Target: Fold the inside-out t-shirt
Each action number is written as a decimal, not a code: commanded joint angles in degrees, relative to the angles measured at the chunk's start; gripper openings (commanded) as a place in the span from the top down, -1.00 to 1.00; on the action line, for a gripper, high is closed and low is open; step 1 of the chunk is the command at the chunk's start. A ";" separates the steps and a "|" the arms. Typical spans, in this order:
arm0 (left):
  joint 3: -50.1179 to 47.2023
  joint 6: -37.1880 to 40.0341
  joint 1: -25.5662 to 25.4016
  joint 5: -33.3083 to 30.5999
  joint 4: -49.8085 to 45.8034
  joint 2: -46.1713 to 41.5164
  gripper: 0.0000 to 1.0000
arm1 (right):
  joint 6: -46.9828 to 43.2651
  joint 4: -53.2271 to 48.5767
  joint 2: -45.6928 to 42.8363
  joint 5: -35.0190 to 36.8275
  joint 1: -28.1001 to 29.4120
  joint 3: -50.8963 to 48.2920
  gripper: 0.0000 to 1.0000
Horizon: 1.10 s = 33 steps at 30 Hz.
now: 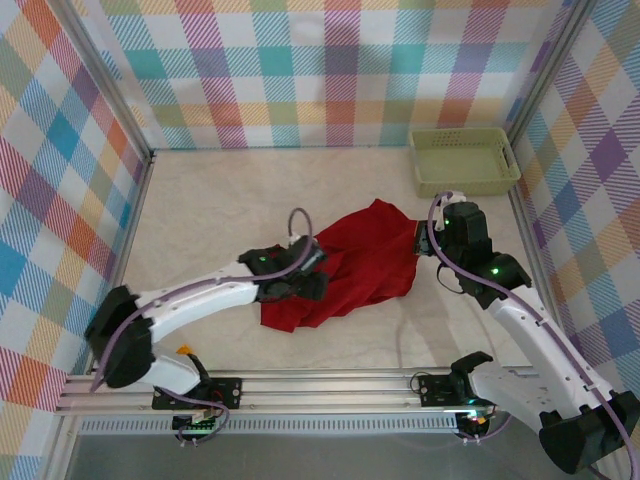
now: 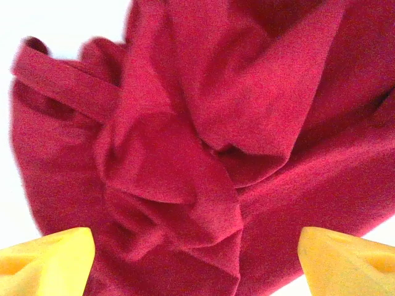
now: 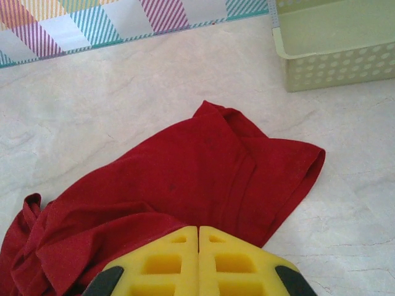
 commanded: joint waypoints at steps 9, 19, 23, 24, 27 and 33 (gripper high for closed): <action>3.98 -1.55 -0.63 -6.41 -6.70 12.68 -0.55 | -1.07 -0.85 -1.84 6.24 -0.44 1.28 1.00; -10.27 -7.33 16.97 -7.40 -4.36 -7.69 0.29 | -0.76 -3.54 -2.07 9.94 -4.24 2.77 1.00; -16.28 -8.28 25.80 -1.45 -2.00 -14.38 0.30 | -0.41 -4.23 -2.24 9.69 -6.33 3.21 1.00; -17.36 -8.33 27.56 -0.01 -1.50 -15.45 0.28 | -0.25 -4.34 -2.36 9.54 -6.64 3.30 1.00; -17.74 -8.00 28.65 0.96 -1.88 -15.64 0.19 | 0.21 -4.62 -2.19 8.86 -7.18 3.41 1.00; -13.38 -7.32 19.89 -4.20 -4.08 -18.81 -0.06 | -1.21 -2.19 -1.53 1.11 -7.14 3.26 1.00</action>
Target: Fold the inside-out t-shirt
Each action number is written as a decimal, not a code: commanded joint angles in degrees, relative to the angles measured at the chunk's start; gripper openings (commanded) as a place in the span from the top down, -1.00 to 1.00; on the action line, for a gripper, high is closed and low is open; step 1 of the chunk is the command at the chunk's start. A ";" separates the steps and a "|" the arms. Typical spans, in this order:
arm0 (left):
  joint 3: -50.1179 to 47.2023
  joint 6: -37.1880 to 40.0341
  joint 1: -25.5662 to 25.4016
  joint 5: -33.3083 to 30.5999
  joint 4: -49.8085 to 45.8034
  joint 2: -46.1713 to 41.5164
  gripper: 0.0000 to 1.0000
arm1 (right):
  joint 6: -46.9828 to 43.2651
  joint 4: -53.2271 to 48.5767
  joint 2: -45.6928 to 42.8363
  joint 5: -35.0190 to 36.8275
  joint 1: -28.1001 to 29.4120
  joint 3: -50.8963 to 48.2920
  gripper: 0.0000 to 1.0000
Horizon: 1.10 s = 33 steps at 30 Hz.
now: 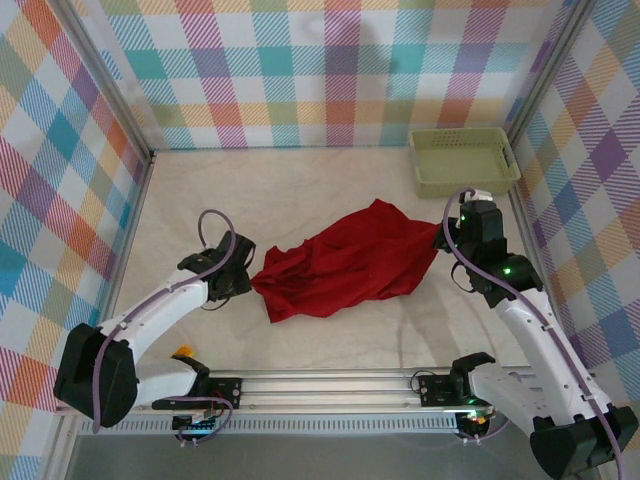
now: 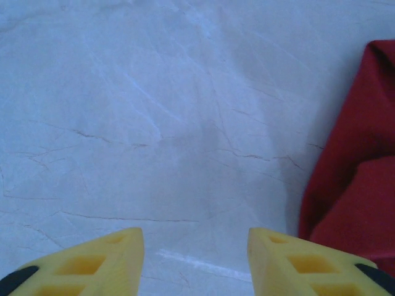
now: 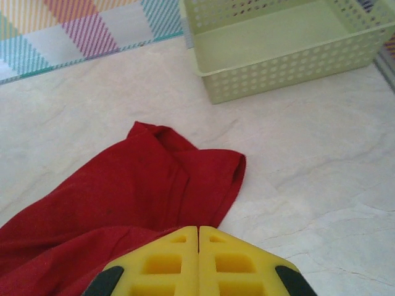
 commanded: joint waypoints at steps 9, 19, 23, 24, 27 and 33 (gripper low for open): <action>12.08 -1.57 -15.28 -6.91 -4.56 9.00 -0.21 | -0.43 2.17 0.13 -4.55 -0.35 1.51 1.00; 17.24 -0.41 -16.10 -7.56 -5.86 21.50 0.02 | -0.76 1.86 -0.40 -3.98 -0.42 0.96 1.00; 16.85 -1.34 -15.00 -8.35 -6.10 23.59 0.03 | -1.02 1.71 -0.42 -3.89 -0.39 1.12 1.00; 16.66 -1.51 -14.48 -8.31 -5.96 24.01 0.03 | -1.03 1.85 -0.39 -3.89 -0.42 1.12 1.00; 15.94 -1.73 -13.02 -7.85 -5.11 25.12 -0.01 | -1.07 1.88 -0.29 -3.98 -0.40 1.05 1.00; 14.73 -1.10 -10.66 -6.58 -2.27 27.64 -0.07 | -1.15 1.94 -0.39 -4.24 -0.34 1.16 1.00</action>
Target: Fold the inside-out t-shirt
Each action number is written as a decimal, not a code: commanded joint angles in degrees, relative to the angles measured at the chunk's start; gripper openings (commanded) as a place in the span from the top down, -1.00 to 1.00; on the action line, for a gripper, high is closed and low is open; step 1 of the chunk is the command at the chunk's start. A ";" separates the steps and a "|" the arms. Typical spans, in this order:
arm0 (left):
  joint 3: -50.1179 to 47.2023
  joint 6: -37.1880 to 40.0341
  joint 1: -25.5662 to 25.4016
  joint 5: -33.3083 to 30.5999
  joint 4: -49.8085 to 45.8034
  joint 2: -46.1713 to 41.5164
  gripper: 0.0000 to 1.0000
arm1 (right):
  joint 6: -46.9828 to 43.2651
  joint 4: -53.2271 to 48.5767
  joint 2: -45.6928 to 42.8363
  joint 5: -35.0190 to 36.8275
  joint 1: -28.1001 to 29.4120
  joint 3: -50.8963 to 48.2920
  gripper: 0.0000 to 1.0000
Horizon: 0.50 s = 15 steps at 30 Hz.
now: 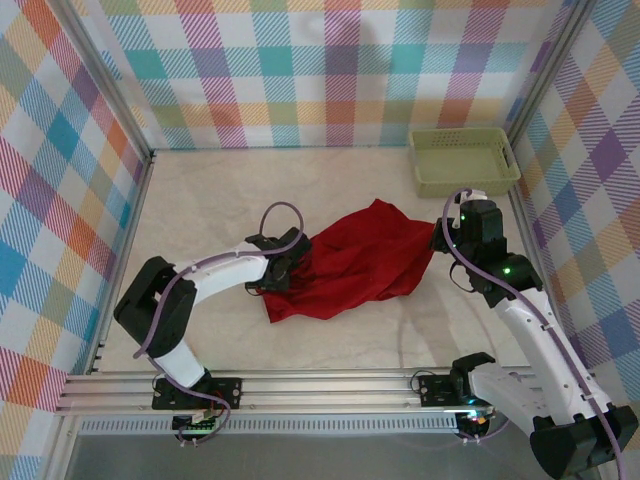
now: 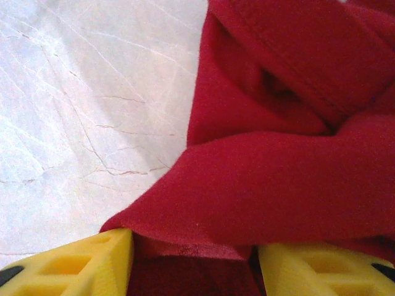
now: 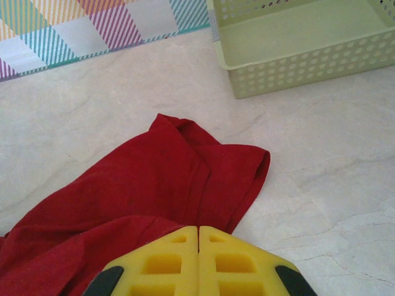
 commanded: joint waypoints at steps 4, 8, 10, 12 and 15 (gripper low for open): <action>-2.10 0.07 2.66 -0.53 2.75 2.00 0.17 | -0.69 0.99 -0.51 -0.27 -0.40 1.26 1.00; -2.54 0.73 3.97 -2.08 3.06 0.08 0.43 | -0.61 0.13 -0.30 1.78 -0.34 1.89 1.00; -2.75 1.57 5.66 -2.17 3.44 -1.88 0.64 | -0.36 -0.32 -0.45 3.05 -0.40 2.57 1.00; -2.95 2.91 8.24 -0.63 4.24 -4.94 0.81 | -0.32 -0.73 -0.30 4.35 -0.50 3.99 1.00; -0.86 5.45 14.20 4.53 5.63 -10.98 0.96 | -1.02 -1.10 0.38 6.10 -0.65 8.34 1.00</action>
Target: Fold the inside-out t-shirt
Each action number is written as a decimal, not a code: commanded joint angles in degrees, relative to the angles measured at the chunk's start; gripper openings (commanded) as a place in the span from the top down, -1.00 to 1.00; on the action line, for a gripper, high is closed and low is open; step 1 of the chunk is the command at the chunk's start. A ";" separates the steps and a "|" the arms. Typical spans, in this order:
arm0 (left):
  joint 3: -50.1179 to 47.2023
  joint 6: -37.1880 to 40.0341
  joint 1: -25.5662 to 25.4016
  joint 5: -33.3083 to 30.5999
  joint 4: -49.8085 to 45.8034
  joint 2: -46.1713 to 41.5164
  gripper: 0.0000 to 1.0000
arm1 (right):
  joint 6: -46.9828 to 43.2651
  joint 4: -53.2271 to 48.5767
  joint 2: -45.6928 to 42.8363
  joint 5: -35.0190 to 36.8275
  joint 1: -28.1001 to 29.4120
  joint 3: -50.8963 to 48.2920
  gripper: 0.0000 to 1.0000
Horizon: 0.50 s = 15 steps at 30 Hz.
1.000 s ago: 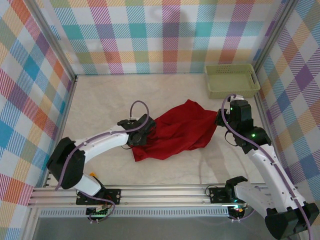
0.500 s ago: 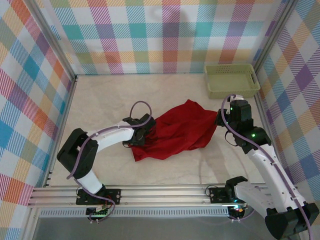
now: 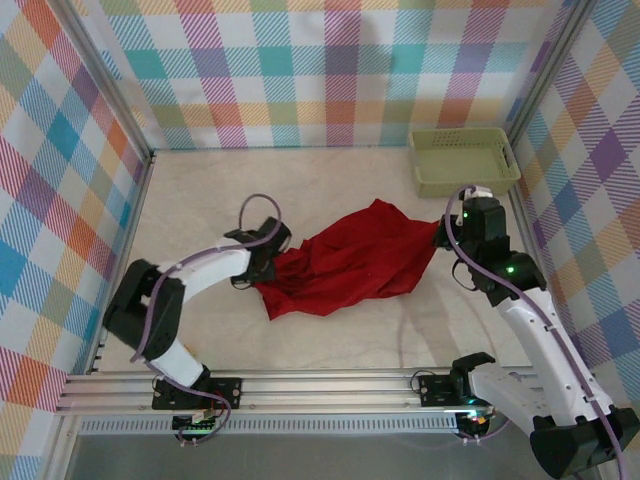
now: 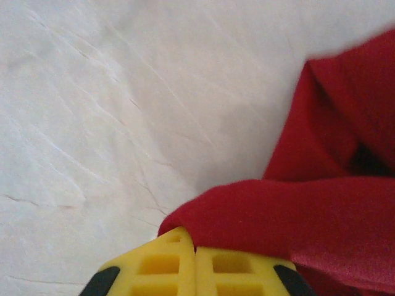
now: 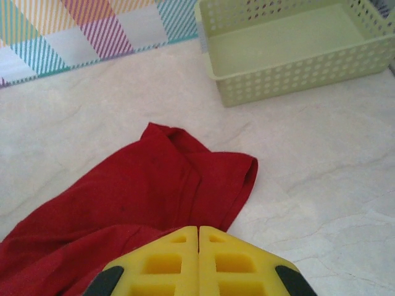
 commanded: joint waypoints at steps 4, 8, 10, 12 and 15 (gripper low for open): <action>9.06 3.69 15.36 15.79 4.69 -15.14 1.00 | -2.91 2.59 0.63 3.55 -0.73 14.10 1.00; 15.85 1.99 22.53 31.13 12.51 -21.65 1.00 | -4.33 6.03 -1.36 0.85 -0.75 20.93 1.00; 15.56 1.13 22.84 34.79 17.98 -25.37 1.00 | -4.68 6.85 -3.23 0.27 -0.70 22.23 1.00; 12.08 -0.21 22.84 36.18 21.92 -27.63 1.00 | -5.05 7.47 -5.16 0.01 -0.81 21.11 1.00; 5.78 -0.47 23.33 33.39 21.39 -24.72 1.00 | -4.74 6.66 -6.41 1.30 -0.76 16.30 1.00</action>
